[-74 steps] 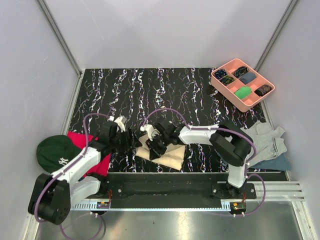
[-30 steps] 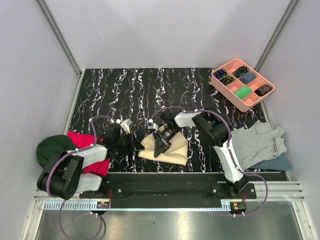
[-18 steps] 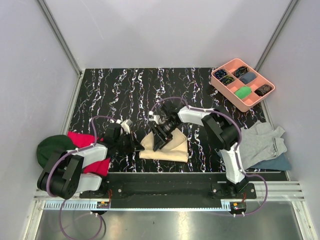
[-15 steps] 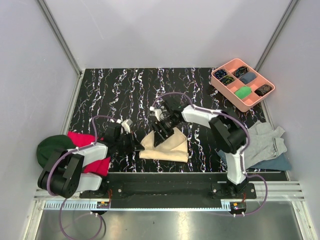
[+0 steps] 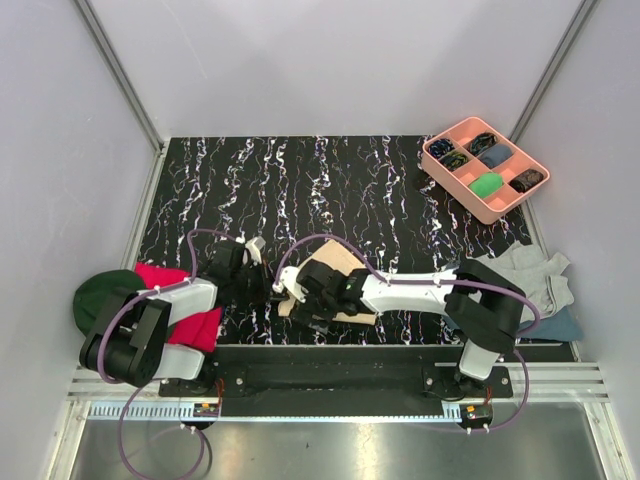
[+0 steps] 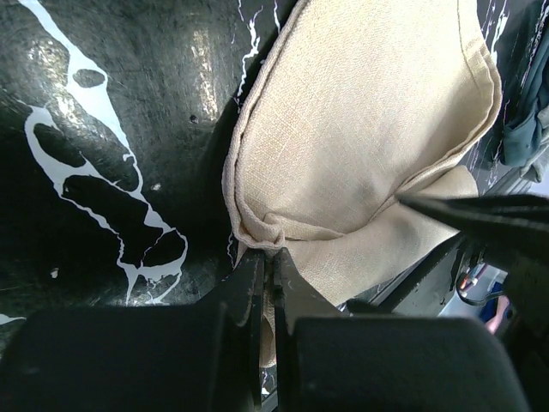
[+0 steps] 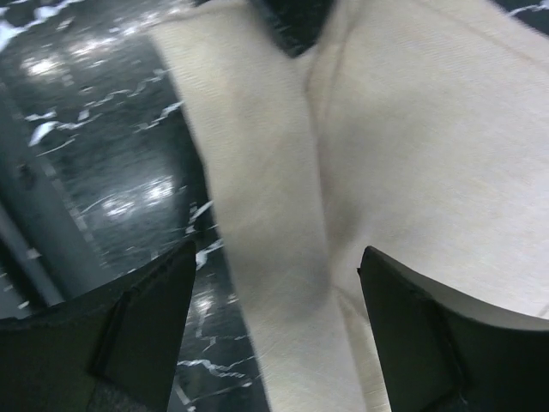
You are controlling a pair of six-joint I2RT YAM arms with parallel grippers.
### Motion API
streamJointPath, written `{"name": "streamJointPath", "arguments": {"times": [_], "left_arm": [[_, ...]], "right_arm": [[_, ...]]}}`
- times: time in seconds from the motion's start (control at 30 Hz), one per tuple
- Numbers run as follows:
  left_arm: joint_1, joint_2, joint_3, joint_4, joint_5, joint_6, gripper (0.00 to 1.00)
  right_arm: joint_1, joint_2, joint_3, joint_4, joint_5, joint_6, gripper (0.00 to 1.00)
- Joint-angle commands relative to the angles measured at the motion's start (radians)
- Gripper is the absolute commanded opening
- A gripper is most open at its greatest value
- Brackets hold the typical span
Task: Fold the napkin, place the utensils inside, and roll it up
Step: Roll the napkin with the utensil
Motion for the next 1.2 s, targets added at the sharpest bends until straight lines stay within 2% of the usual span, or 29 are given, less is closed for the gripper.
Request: {"name": "streamJointPath", "arguments": {"times": [0.0, 0.07, 0.13, 0.17, 0.3, 0.33, 0.37, 0.4, 0.43, 0.47, 0.57, 0.8, 1.0, 1.17], "left_arm": [[0.008, 0.023, 0.013, -0.063, -0.018, 0.027, 0.00], [0.008, 0.022, 0.013, -0.064, -0.016, 0.029, 0.00], [0.007, 0.019, 0.011, -0.066, -0.016, 0.030, 0.00], [0.008, 0.019, 0.011, -0.066, -0.015, 0.029, 0.00], [0.010, 0.010, 0.011, -0.060, -0.005, 0.030, 0.00], [0.010, 0.008, 0.013, -0.052, -0.001, 0.029, 0.00], [0.010, 0.005, 0.013, -0.048, 0.001, 0.027, 0.13], [0.011, -0.009, 0.017, -0.049, -0.001, 0.029, 0.20], [0.016, -0.016, 0.019, -0.055, -0.013, 0.032, 0.27], [0.020, -0.029, 0.029, -0.066, -0.025, 0.043, 0.39], [0.048, -0.085, 0.039, -0.107, -0.071, 0.047, 0.58], [0.082, -0.245, -0.022, -0.147, -0.169, 0.033, 0.61], [0.082, -0.343, -0.084, -0.048, -0.075, 0.026, 0.61], [0.077, -0.299, -0.098, 0.034, 0.007, 0.009, 0.68]], "right_arm": [[0.001, 0.033, 0.013, 0.080, 0.151, -0.045, 0.84], [0.001, 0.059, 0.019, 0.079, 0.162, -0.049, 0.82], [0.003, 0.074, 0.022, 0.073, 0.154, -0.057, 0.75], [0.001, 0.088, 0.025, 0.059, 0.150, -0.057, 0.60], [0.001, 0.113, 0.033, 0.012, 0.061, -0.054, 0.41], [0.000, 0.116, 0.039, -0.002, 0.035, -0.049, 0.39], [-0.002, 0.125, 0.042, -0.027, 0.009, -0.045, 0.38], [-0.005, 0.127, 0.045, -0.038, -0.049, -0.029, 0.35], [-0.006, 0.131, 0.048, -0.047, -0.075, -0.023, 0.33], [-0.011, 0.133, 0.050, -0.061, -0.103, -0.014, 0.32], [-0.036, 0.142, 0.059, -0.096, -0.188, 0.014, 0.29], [-0.131, 0.157, 0.079, -0.124, -0.419, 0.050, 0.28], [-0.210, 0.232, 0.163, -0.197, -0.611, 0.046, 0.27], [-0.286, 0.323, 0.226, -0.261, -0.766, 0.044, 0.24]]}}
